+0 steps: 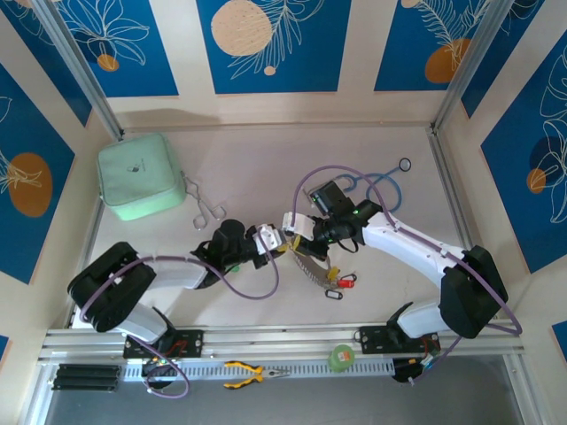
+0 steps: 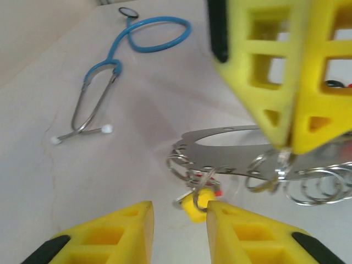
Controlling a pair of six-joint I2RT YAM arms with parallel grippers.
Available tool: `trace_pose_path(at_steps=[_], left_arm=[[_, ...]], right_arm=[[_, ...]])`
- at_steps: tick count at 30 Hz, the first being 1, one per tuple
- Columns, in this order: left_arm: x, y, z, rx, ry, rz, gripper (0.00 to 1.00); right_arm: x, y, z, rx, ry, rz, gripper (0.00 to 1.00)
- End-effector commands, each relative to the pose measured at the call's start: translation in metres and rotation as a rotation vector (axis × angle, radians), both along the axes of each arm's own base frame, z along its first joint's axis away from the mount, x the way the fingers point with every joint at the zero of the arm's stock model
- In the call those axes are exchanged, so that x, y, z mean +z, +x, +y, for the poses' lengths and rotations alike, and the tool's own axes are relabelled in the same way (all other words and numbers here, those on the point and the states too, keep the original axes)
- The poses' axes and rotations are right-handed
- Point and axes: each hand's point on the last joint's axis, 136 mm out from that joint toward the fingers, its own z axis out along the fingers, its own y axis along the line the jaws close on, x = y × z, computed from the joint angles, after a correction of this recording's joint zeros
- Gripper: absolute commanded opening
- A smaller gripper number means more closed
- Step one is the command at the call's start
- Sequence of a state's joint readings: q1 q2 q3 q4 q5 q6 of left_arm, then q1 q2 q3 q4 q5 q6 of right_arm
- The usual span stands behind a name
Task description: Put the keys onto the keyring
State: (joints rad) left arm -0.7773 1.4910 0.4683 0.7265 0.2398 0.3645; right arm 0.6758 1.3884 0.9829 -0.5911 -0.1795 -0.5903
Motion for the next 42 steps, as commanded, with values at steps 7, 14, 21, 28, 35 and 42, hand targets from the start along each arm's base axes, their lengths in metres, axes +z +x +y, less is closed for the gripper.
trace_pose_path(at_steps=[7,14,21,28,35,42], left_arm=[[0.019,0.027,0.024,0.223,-0.034,-0.066,0.41],[0.018,-0.033,0.02,-0.02,-0.075,0.023,0.31],[0.022,-0.053,0.0,-0.184,-0.128,0.064,0.23],[0.01,-0.052,-0.011,-0.24,-0.106,0.08,0.2],[0.012,-0.048,-0.017,-0.243,-0.131,0.082,0.27],[0.016,-0.048,-0.023,-0.261,-0.158,0.097,0.29]], right_arm=[[-0.001,-0.008,0.001,0.034,0.011,-0.018,0.0],[0.0,-0.003,0.003,0.025,0.017,-0.039,0.0],[0.001,-0.006,0.006,0.048,0.04,-0.046,0.0],[0.003,-0.009,0.008,0.073,0.052,-0.067,0.0],[0.002,-0.01,0.009,0.083,0.052,-0.067,0.0],[0.001,-0.01,0.01,0.085,0.053,-0.069,0.0]])
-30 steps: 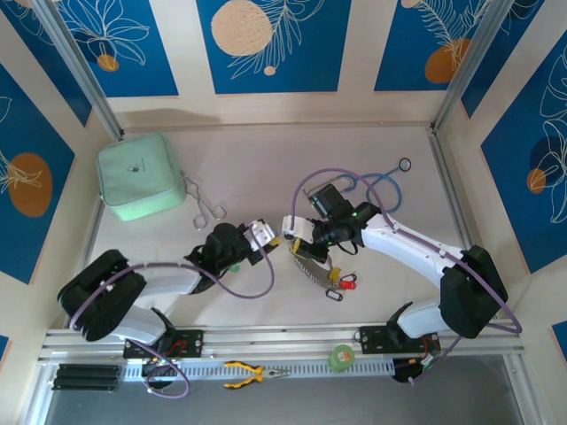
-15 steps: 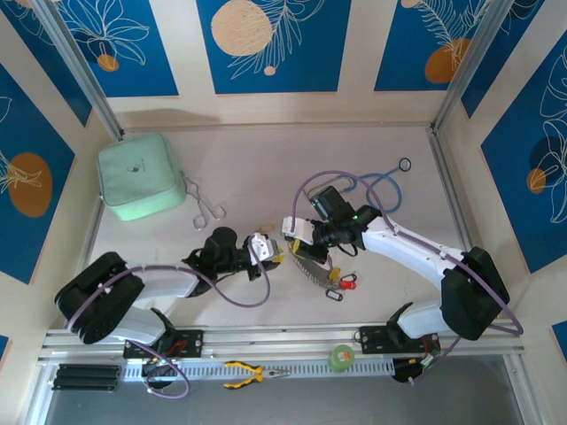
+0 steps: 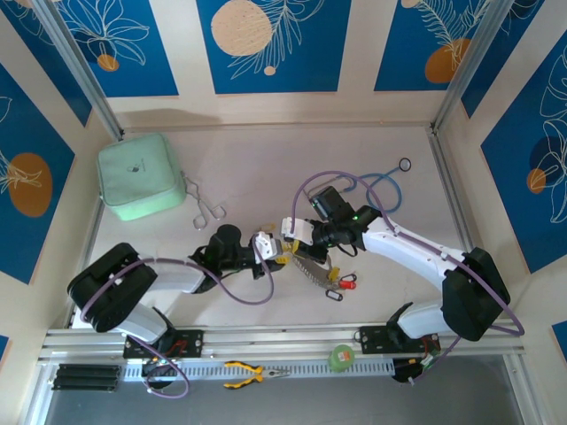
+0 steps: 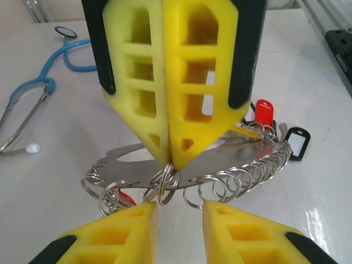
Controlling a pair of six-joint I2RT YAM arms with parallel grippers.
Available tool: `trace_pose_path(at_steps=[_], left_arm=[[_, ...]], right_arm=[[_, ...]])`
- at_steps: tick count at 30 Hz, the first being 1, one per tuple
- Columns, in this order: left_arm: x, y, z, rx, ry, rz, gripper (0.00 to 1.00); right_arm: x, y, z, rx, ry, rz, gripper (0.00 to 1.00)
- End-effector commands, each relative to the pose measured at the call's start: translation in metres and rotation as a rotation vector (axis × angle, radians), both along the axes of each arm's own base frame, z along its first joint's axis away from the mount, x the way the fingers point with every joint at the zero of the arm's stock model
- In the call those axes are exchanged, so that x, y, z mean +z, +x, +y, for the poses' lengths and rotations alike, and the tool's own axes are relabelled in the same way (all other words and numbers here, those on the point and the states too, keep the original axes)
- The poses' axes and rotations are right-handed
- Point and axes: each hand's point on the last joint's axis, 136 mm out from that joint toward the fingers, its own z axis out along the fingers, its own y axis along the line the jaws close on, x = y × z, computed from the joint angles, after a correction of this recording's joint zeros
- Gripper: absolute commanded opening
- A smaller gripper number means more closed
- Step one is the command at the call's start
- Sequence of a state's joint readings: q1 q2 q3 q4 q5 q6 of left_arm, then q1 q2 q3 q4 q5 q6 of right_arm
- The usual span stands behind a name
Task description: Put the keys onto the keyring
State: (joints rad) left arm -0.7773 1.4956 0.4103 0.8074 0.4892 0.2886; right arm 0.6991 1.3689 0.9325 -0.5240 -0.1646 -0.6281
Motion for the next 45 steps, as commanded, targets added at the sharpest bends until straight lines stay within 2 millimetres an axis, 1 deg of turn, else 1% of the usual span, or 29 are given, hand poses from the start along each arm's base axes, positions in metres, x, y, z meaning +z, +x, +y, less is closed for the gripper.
trace_pose_path(at_steps=[1,11,15,18,22,23,25,27,29,30,31,32,34,35,37,39,41,43,45], left_arm=[[0.017,-0.003,-0.012,-0.052,-0.064,-0.017,0.29],[0.019,-0.007,-0.012,-0.07,-0.077,-0.003,0.27],[0.022,-0.008,-0.013,-0.075,-0.09,-0.005,0.24],[0.022,-0.007,-0.014,-0.07,-0.092,-0.006,0.2],[0.024,-0.003,-0.014,-0.054,-0.098,-0.016,0.12],[0.024,-0.002,-0.014,-0.051,-0.1,-0.015,0.09],[0.027,0.0,-0.014,-0.039,-0.112,-0.026,0.0],[0.029,0.003,-0.013,-0.022,-0.123,-0.039,0.0],[0.031,0.004,-0.012,-0.008,-0.13,-0.048,0.0],[0.032,0.005,-0.011,0.002,-0.131,-0.049,0.0],[0.032,0.007,-0.009,0.013,-0.128,-0.047,0.0],[0.033,0.007,-0.009,0.02,-0.124,-0.041,0.0],[0.033,0.009,-0.006,0.049,-0.105,0.003,0.0],[0.033,0.011,-0.005,0.068,-0.093,0.037,0.0],[0.028,0.014,-0.001,0.13,-0.038,0.157,0.0],[0.024,0.017,0.004,0.2,0.017,0.276,0.0],[0.018,0.017,0.012,0.27,0.062,0.382,0.0],[0.015,0.009,0.017,0.281,0.079,0.452,0.0],[0.017,0.003,0.02,0.276,0.067,0.47,0.0]], right_arm=[[0.006,-0.006,0.007,0.04,0.041,-0.009,0.0],[0.006,-0.006,0.008,0.044,0.039,-0.008,0.0],[0.006,-0.006,0.009,0.045,0.04,-0.008,0.0],[0.006,-0.007,0.009,0.045,0.039,-0.006,0.0],[0.006,-0.007,0.01,0.045,0.04,-0.004,0.0],[0.006,-0.008,0.01,0.046,0.04,-0.003,0.0],[0.005,-0.008,0.009,0.045,0.04,-0.004,0.0],[0.006,-0.005,0.008,0.031,0.037,-0.015,0.0],[0.01,-0.001,0.005,0.001,0.043,-0.032,0.14],[0.016,0.002,0.002,-0.02,0.057,-0.041,0.23],[0.022,0.007,-0.003,-0.049,0.074,-0.058,0.3],[0.027,0.01,-0.006,-0.076,0.093,-0.074,0.32],[0.042,0.016,-0.017,-0.128,0.13,-0.121,0.37],[0.046,0.019,-0.021,-0.152,0.137,-0.142,0.37],[0.052,0.025,-0.03,-0.207,0.146,-0.172,0.37],[0.054,0.028,-0.036,-0.256,0.147,-0.174,0.37],[0.053,0.029,-0.037,-0.288,0.147,-0.152,0.36],[0.052,0.021,-0.031,-0.267,0.165,-0.105,0.33],[0.049,0.012,-0.025,-0.215,0.176,-0.09,0.31]])
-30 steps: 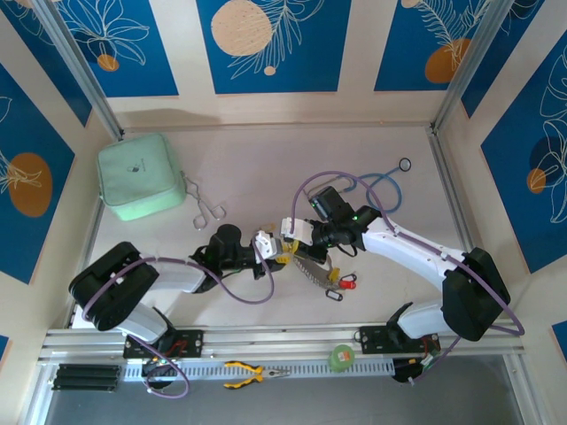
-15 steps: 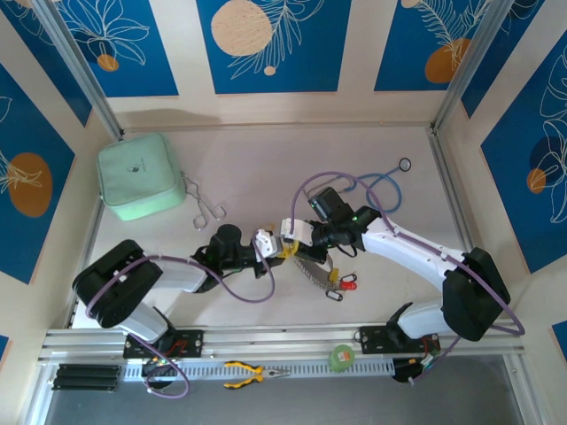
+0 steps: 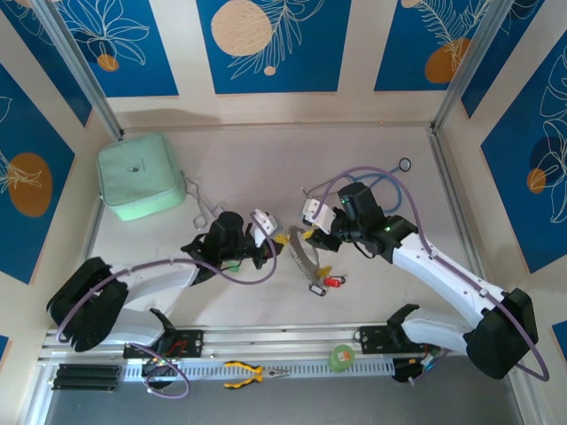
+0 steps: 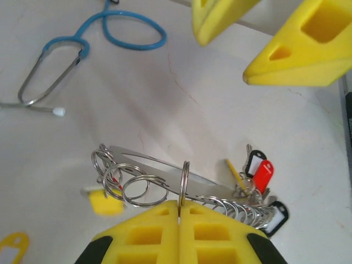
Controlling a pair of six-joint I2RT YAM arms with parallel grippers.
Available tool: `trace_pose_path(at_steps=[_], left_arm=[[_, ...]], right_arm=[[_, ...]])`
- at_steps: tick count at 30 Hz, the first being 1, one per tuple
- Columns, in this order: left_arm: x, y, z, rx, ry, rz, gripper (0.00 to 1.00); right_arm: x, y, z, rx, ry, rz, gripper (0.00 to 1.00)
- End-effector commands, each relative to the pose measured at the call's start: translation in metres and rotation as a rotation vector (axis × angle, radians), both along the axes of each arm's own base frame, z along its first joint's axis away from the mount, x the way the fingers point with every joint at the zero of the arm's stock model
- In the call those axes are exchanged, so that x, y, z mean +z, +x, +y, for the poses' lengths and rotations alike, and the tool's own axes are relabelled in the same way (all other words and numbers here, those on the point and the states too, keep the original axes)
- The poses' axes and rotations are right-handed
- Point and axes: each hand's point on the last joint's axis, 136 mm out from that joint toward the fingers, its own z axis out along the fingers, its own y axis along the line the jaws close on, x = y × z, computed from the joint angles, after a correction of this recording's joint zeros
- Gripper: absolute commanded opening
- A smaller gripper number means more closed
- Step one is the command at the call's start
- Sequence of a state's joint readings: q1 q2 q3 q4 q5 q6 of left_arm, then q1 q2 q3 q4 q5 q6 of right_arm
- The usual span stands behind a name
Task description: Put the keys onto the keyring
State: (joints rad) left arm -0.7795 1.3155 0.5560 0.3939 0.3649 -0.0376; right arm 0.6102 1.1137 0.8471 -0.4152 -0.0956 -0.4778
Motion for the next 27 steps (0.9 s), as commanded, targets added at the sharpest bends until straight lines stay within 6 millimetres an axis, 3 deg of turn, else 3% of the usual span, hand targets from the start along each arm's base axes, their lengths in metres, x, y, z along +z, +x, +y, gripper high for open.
trace_pose_path(at_steps=[1,7,13,27], left_arm=[[-0.014,-0.016,0.012,0.035,0.043,0.144,0.0],[0.011,-0.025,0.018,-0.036,-0.013,-0.097,0.0],[0.023,-0.033,0.019,-0.128,-0.012,-0.323,0.0],[0.026,-0.04,0.019,-0.202,0.011,-0.453,0.0]], right_arm=[[-0.011,-0.017,0.009,0.064,0.018,0.052,0.31],[-0.017,-0.036,0.026,0.257,0.015,-0.053,0.29],[-0.018,-0.051,0.047,0.387,0.076,-0.081,0.3],[-0.023,-0.052,0.062,0.434,0.062,-0.106,0.26]])
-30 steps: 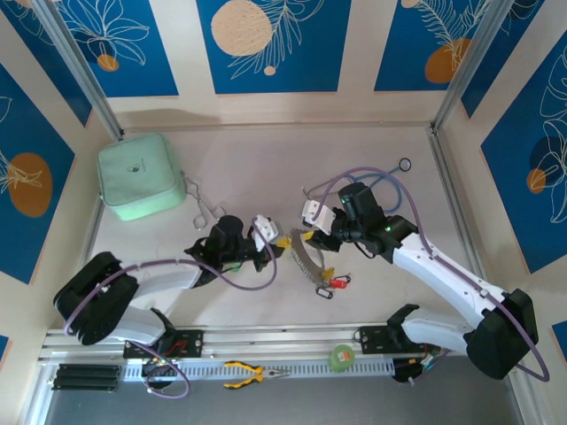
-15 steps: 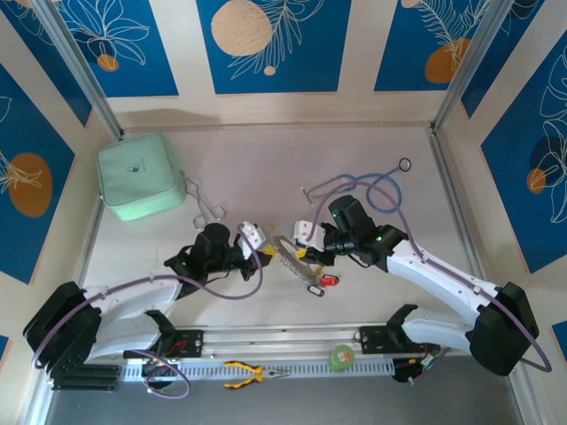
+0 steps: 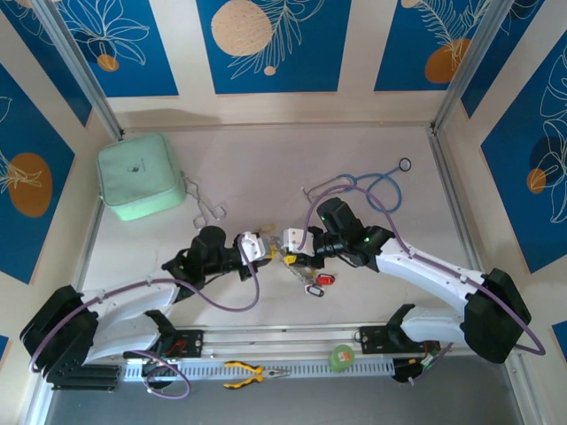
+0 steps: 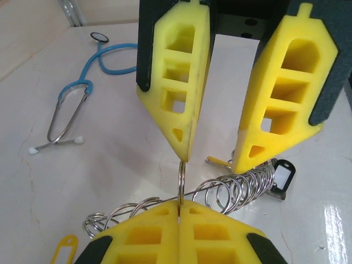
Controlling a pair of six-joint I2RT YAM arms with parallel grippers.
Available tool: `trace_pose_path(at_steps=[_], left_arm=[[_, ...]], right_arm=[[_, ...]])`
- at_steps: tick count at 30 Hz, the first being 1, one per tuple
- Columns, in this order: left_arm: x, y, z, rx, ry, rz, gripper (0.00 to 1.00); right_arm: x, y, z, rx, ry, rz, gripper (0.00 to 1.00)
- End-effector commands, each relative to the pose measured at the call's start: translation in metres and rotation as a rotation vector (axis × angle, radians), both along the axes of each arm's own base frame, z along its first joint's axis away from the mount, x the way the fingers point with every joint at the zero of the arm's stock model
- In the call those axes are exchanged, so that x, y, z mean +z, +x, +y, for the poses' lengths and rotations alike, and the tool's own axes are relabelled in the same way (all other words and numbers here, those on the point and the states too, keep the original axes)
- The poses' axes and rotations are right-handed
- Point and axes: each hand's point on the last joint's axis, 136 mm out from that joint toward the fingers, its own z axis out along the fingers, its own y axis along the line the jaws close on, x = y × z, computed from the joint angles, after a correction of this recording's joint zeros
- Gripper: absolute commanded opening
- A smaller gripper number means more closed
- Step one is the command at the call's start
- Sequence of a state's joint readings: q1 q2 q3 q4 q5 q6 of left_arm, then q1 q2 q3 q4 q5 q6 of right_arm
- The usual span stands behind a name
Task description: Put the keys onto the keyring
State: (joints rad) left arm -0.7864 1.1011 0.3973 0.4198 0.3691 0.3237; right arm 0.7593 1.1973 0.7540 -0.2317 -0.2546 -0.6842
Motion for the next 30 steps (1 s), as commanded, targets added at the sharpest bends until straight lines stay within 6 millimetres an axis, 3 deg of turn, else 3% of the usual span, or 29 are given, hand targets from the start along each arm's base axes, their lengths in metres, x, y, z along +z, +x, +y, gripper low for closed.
trace_pose_path(at_steps=[1,8,12,16,30], left_arm=[[0.016,-0.01,-0.007,-0.069,-0.041,-0.077,0.0],[0.016,-0.01,-0.007,-0.066,-0.038,-0.074,0.0],[0.013,-0.009,-0.006,-0.058,-0.024,-0.06,0.0],[0.013,-0.009,-0.007,-0.06,-0.022,-0.064,0.0],[0.013,-0.01,-0.008,-0.065,-0.015,-0.057,0.0]], right_arm=[[0.003,-0.004,0.007,0.045,0.026,-0.01,0.25],[0.003,0.004,0.007,0.008,0.026,-0.046,0.24],[0.004,0.011,-0.003,-0.032,0.014,-0.081,0.28],[-0.002,0.004,-0.007,-0.003,-0.022,-0.053,0.3],[0.008,-0.001,0.012,0.064,0.048,-0.023,0.19]])
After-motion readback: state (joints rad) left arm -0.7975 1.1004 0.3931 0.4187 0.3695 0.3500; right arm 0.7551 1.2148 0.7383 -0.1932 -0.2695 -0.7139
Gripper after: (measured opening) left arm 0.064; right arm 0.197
